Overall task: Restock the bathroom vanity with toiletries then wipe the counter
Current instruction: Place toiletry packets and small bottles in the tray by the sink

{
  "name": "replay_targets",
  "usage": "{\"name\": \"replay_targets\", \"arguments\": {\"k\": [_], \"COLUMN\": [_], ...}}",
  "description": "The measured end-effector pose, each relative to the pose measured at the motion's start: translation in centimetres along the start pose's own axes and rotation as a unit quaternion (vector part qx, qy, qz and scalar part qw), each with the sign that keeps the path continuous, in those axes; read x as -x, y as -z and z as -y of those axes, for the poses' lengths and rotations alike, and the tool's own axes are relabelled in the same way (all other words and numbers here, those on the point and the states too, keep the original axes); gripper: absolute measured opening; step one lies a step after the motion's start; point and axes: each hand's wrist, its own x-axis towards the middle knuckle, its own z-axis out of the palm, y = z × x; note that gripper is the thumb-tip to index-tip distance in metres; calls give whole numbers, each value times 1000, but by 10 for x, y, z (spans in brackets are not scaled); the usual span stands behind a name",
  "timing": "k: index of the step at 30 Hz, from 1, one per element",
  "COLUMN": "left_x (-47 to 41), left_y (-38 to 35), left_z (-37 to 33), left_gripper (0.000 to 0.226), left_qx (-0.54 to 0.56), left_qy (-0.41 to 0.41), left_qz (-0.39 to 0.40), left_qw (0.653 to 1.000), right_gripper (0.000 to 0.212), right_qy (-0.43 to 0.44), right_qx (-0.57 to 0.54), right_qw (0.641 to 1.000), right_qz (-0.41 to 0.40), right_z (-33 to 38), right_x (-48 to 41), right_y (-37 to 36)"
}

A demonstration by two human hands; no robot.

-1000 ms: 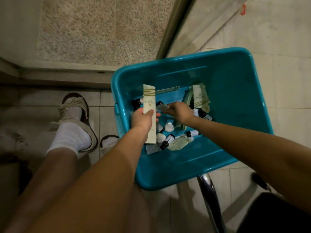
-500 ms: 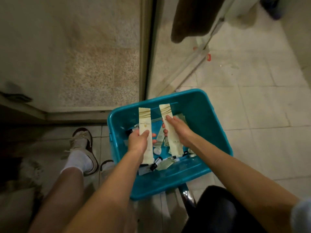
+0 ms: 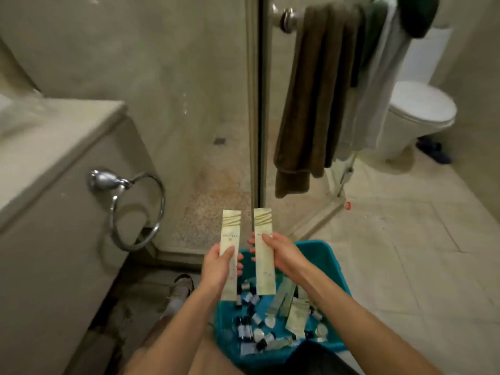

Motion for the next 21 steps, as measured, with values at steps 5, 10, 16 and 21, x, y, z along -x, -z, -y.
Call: {"name": "replay_targets", "arguments": {"k": [5, 10, 16, 21], "left_x": [53, 117, 157, 169], "left_y": [35, 92, 187, 267], "left_z": [-82, -157, -220, -234], "left_gripper": [13, 13, 17, 8], "left_qx": [8, -14, -15, -20], "left_qy": [-93, -214, -289, -276], "left_qz": [-56, -135, -259, -375], "left_qw": [994, 967, 922, 885], "right_gripper": [24, 22, 20, 21], "right_qy": [81, 157, 242, 338], "right_qx": [103, 157, 218, 368], "right_qw": [990, 966, 920, 835], "right_qz": [51, 128, 219, 231], "right_z": [65, 135, 202, 239], "right_x": [34, 59, 82, 70], "right_y": [-58, -141, -239, -313]}}
